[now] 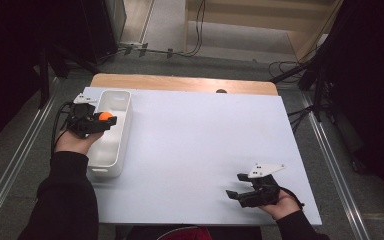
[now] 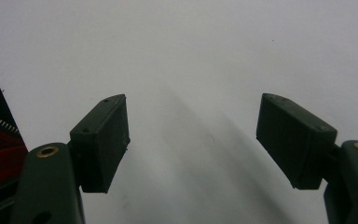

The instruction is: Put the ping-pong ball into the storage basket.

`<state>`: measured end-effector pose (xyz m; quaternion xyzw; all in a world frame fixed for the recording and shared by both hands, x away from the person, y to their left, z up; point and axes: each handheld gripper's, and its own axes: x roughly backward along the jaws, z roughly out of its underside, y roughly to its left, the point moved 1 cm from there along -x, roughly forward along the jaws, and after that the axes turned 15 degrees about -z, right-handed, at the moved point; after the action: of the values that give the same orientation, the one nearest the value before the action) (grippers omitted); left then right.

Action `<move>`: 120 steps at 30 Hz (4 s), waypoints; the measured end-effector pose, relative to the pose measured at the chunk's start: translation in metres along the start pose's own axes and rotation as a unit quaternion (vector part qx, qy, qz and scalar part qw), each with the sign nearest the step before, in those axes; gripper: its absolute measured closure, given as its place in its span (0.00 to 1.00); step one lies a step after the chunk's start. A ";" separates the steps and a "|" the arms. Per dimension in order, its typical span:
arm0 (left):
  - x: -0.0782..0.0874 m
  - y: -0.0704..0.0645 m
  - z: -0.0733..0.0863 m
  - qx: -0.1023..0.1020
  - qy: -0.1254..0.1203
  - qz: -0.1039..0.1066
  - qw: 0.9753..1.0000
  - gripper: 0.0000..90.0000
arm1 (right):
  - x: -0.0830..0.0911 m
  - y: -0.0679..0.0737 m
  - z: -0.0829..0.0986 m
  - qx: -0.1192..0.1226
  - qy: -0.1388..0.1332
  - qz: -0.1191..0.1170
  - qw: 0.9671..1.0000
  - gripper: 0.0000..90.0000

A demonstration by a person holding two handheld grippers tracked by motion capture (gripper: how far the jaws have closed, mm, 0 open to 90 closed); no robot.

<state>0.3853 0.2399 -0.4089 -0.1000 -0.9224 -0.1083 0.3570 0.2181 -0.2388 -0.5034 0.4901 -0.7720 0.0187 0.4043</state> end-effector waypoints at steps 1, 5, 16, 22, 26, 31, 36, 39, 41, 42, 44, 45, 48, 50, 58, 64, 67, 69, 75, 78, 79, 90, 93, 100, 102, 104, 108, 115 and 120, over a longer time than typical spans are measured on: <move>0.000 0.000 0.000 0.000 0.001 0.000 1.000 0.55 | 0.000 0.000 0.000 0.000 0.000 0.000 1.000 0.27; -0.002 0.001 0.001 0.000 0.005 -0.002 1.000 0.55 | 0.000 0.000 0.000 0.000 0.000 0.000 1.000 0.27; -0.005 0.002 0.003 0.003 0.014 -0.003 1.000 0.55 | 0.000 0.000 0.000 0.001 0.000 0.000 1.000 0.27; -0.005 0.003 0.004 0.003 0.018 -0.002 1.000 0.53 | 0.000 -0.001 0.000 0.004 -0.002 0.001 1.000 0.27; -0.004 0.003 0.005 0.004 0.016 0.001 1.000 0.51 | -0.001 -0.001 -0.002 0.005 0.000 -0.001 1.000 0.27; -0.002 0.001 0.003 0.007 0.013 0.009 1.000 0.45 | -0.001 -0.001 -0.002 0.007 0.002 0.000 1.000 0.27; 0.002 -0.003 -0.001 0.003 0.013 0.025 1.000 0.40 | -0.001 0.000 -0.001 0.004 0.000 0.000 1.000 0.27; 0.003 -0.008 -0.003 -0.005 0.015 0.031 0.999 0.39 | 0.000 0.000 0.000 0.002 0.000 0.000 1.000 0.27; 0.003 -0.011 -0.004 -0.010 0.013 0.034 0.999 0.39 | 0.000 0.000 0.000 0.002 0.000 0.000 1.000 0.27; 0.004 -0.013 -0.004 -0.010 0.014 0.039 0.999 0.39 | 0.000 0.000 0.000 0.001 0.000 0.000 1.000 0.27; 0.005 -0.015 -0.005 -0.008 0.011 0.059 0.998 0.39 | 0.000 0.000 0.000 0.000 -0.001 0.000 1.000 0.27; 0.006 -0.016 -0.006 -0.006 0.012 0.068 0.998 0.39 | 0.000 0.000 0.000 0.002 -0.001 0.001 1.000 0.27; 0.008 -0.018 -0.007 0.002 0.009 0.097 0.995 0.36 | 0.000 0.000 0.000 0.002 0.000 0.000 1.000 0.27; 0.010 -0.020 -0.007 -0.007 0.006 0.092 0.996 0.36 | 0.000 0.000 0.000 0.002 0.000 0.000 1.000 0.27; 0.011 -0.029 -0.008 -0.023 0.006 0.097 0.995 0.36 | 0.000 0.000 0.000 0.001 0.001 0.000 1.000 0.27; 0.011 -0.036 -0.009 -0.029 0.007 0.109 0.994 0.36 | 0.000 0.000 0.000 0.001 0.001 0.000 1.000 0.27; 0.011 -0.040 -0.009 -0.035 0.006 0.112 0.993 0.36 | 0.000 0.000 0.000 0.002 0.002 0.000 1.000 0.27; 0.010 -0.042 -0.008 -0.036 0.004 0.121 0.992 0.36 | 0.000 0.000 0.000 0.002 0.002 0.000 1.000 0.27; 0.009 -0.051 -0.008 -0.044 0.002 0.135 0.990 0.36 | 0.000 0.000 0.000 0.002 0.003 0.001 1.000 0.27; 0.009 -0.056 -0.008 -0.046 0.003 0.140 0.989 0.36 | 0.000 0.000 0.000 0.002 0.003 0.001 1.000 0.27; 0.009 -0.057 -0.008 -0.048 0.003 0.142 0.989 0.36 | 0.000 0.000 0.000 0.003 0.003 0.001 1.000 0.27; 0.009 -0.070 -0.007 -0.049 0.003 0.168 0.984 0.32 | 0.000 0.000 0.000 0.000 0.000 0.001 1.000 0.27; 0.008 -0.073 -0.007 -0.050 0.001 0.170 0.984 0.32 | 0.000 0.000 0.000 0.000 0.000 0.000 1.000 0.27; 0.008 -0.081 -0.005 -0.058 0.000 0.178 0.982 0.32 | 0.000 -0.001 0.000 0.003 -0.001 0.002 1.000 0.27; 0.008 -0.084 -0.004 -0.059 -0.003 0.181 0.982 0.32 | 0.001 -0.001 0.000 0.002 -0.002 0.003 1.000 0.27; 0.008 -0.086 -0.004 -0.063 -0.004 0.172 0.983 0.32 | 0.001 -0.001 0.001 0.001 -0.003 0.003 1.000 0.27; 0.008 -0.090 -0.002 -0.065 -0.004 0.178 0.982 0.28 | 0.001 0.000 0.001 0.000 -0.003 0.004 1.000 0.27; 0.010 -0.096 0.002 -0.072 -0.013 0.186 0.980 0.28 | 0.002 0.000 0.001 -0.001 -0.003 0.003 1.000 0.27; 0.011 -0.098 0.006 -0.073 -0.014 0.184 0.980 0.28 | 0.002 0.000 0.001 -0.001 -0.003 0.003 1.000 0.27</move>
<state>0.3483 0.1487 -0.4184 -0.2949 -0.8829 -0.1063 0.3497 0.2174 -0.2406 -0.5030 0.4873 -0.7748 0.0179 0.4023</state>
